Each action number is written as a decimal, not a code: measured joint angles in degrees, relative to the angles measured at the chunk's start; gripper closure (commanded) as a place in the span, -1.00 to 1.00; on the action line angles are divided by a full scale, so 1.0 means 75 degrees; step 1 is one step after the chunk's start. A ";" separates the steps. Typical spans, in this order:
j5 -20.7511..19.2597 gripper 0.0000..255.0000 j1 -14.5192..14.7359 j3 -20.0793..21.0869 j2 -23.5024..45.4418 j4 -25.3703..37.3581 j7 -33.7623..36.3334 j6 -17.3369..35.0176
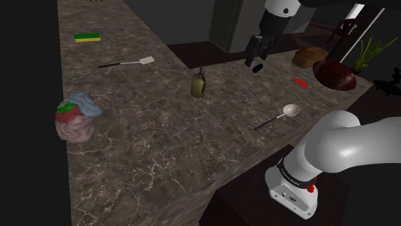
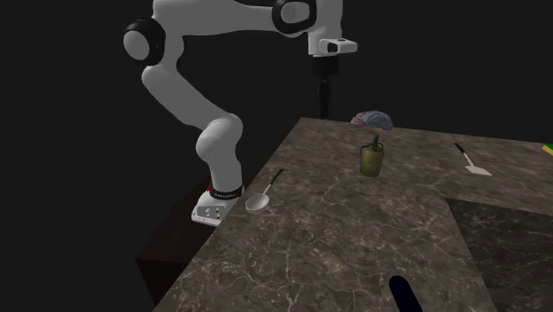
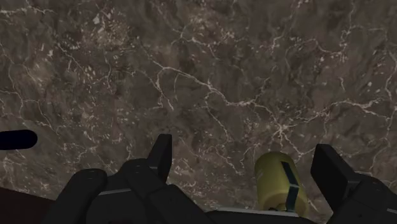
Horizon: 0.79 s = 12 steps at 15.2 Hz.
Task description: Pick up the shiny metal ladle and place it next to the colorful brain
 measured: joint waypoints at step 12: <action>-0.0781 -1.00 0.0650 -0.1495 -0.1008 -0.2581 -0.5066 -0.0168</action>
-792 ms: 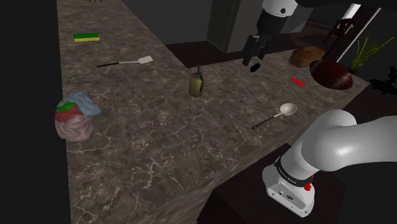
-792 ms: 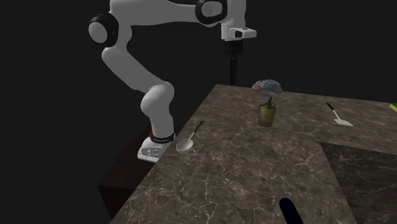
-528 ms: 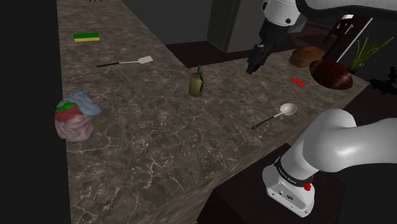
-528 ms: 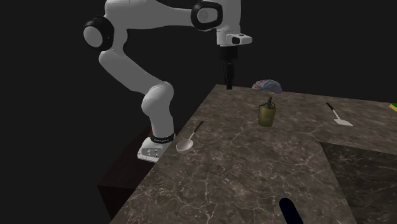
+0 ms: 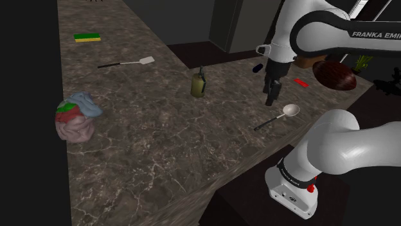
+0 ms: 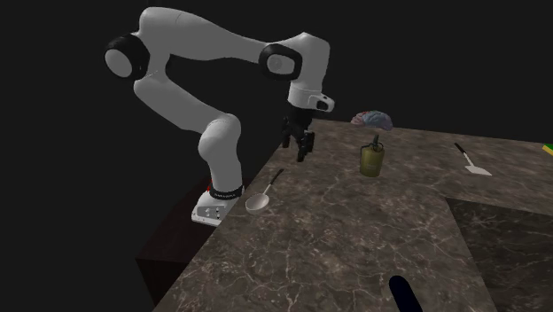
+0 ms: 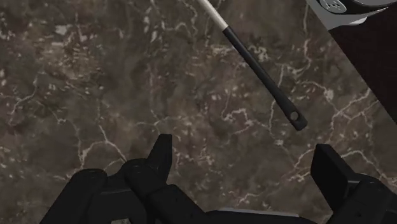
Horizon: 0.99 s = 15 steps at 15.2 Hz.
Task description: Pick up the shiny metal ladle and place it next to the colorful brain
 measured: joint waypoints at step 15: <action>-0.1938 -1.00 -0.0427 -0.1829 -0.0177 -0.1415 -0.6660 0.0288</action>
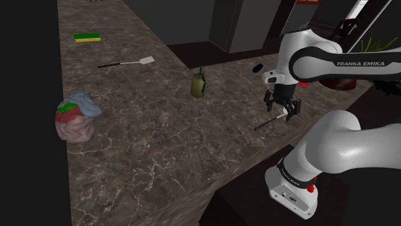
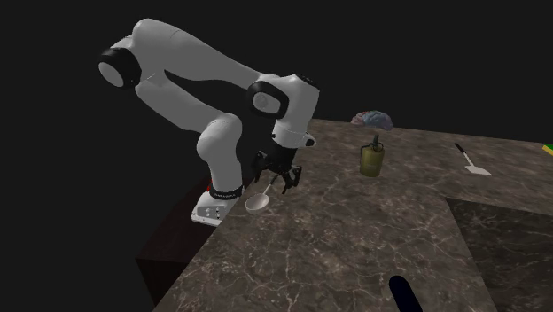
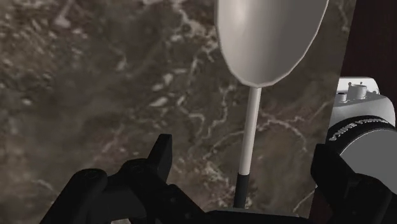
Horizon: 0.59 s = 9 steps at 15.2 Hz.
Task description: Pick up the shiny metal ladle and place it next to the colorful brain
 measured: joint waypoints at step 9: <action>-0.0246 -1.00 -0.0034 -0.0200 0.0011 -0.0042 -0.0019 0.0331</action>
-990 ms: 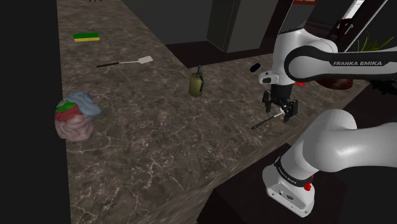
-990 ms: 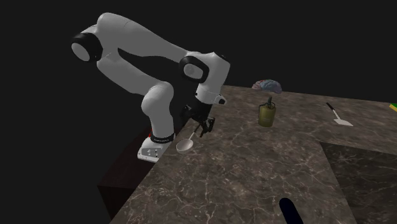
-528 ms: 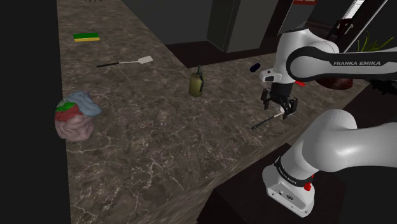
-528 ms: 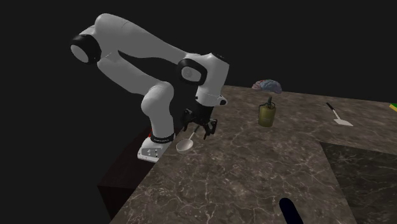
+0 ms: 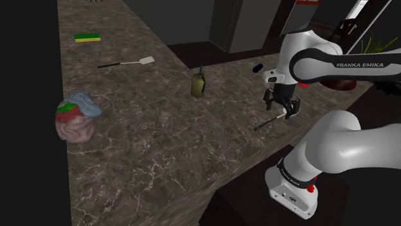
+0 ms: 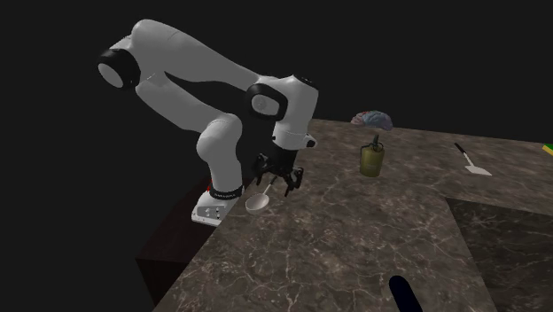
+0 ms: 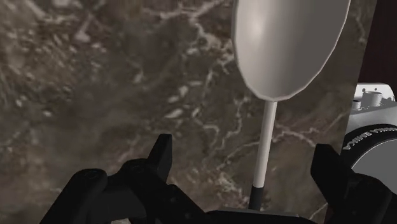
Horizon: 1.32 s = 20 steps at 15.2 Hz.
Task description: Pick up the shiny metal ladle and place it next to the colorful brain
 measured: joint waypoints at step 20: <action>0.0486 1.00 0.0064 0.0341 -0.0021 -0.0103 0.0045 -0.0657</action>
